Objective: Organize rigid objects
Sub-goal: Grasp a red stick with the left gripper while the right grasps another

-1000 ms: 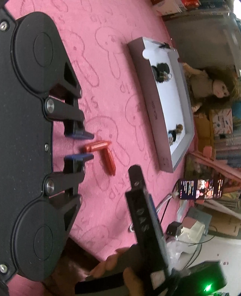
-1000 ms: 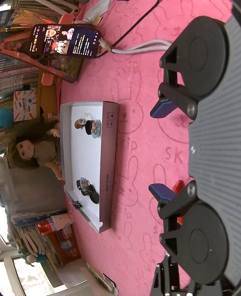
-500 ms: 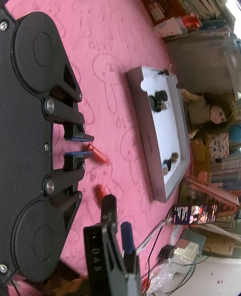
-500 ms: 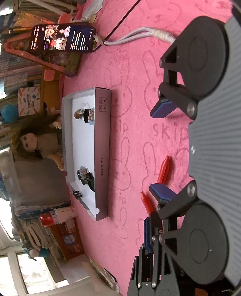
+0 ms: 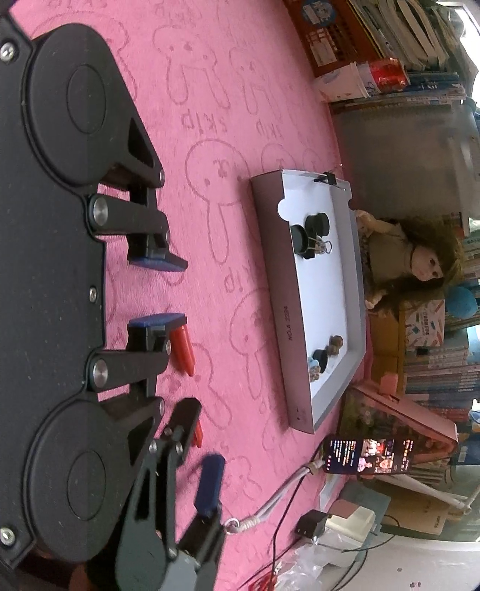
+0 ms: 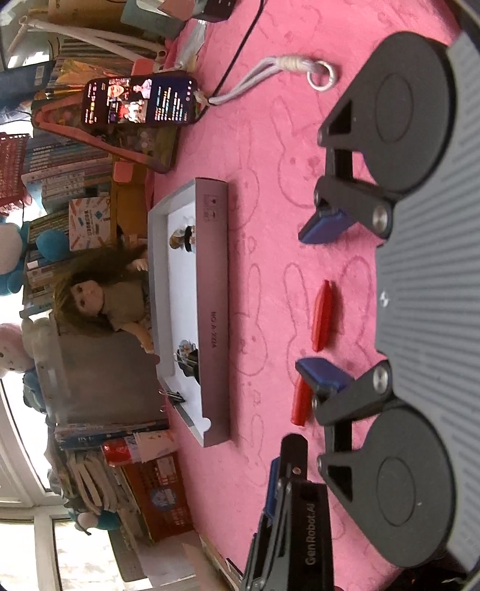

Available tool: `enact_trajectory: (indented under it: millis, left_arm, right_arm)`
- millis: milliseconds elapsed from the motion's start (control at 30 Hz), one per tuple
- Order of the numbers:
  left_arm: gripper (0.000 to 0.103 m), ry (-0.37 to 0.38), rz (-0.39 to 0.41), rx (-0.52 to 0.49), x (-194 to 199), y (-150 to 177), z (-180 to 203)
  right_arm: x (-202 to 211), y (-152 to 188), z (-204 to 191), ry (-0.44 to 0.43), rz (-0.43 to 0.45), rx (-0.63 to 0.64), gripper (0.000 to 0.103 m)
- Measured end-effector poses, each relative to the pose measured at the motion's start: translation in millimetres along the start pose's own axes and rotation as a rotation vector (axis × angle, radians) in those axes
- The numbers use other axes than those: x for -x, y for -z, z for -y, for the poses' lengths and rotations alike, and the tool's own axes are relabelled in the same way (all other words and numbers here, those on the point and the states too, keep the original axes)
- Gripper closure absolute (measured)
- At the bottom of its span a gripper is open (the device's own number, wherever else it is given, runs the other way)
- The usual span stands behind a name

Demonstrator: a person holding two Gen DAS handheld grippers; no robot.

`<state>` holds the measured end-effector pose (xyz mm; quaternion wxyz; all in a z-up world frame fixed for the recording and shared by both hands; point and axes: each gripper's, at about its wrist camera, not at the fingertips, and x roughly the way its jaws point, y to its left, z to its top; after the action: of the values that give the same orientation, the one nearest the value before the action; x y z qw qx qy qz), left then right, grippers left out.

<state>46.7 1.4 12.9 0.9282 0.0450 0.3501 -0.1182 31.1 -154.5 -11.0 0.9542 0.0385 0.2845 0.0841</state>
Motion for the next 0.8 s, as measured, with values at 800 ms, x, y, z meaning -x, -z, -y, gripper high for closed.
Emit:
enact_trajectory:
  millis: [800]
  left_arm:
    - [0.049, -0.106, 0.073, 0.102, -22.9, 6.7, 45.5]
  right_arm:
    - [10.1, 1.3, 21.1, 0.077, 0.070, 0.041, 0.054]
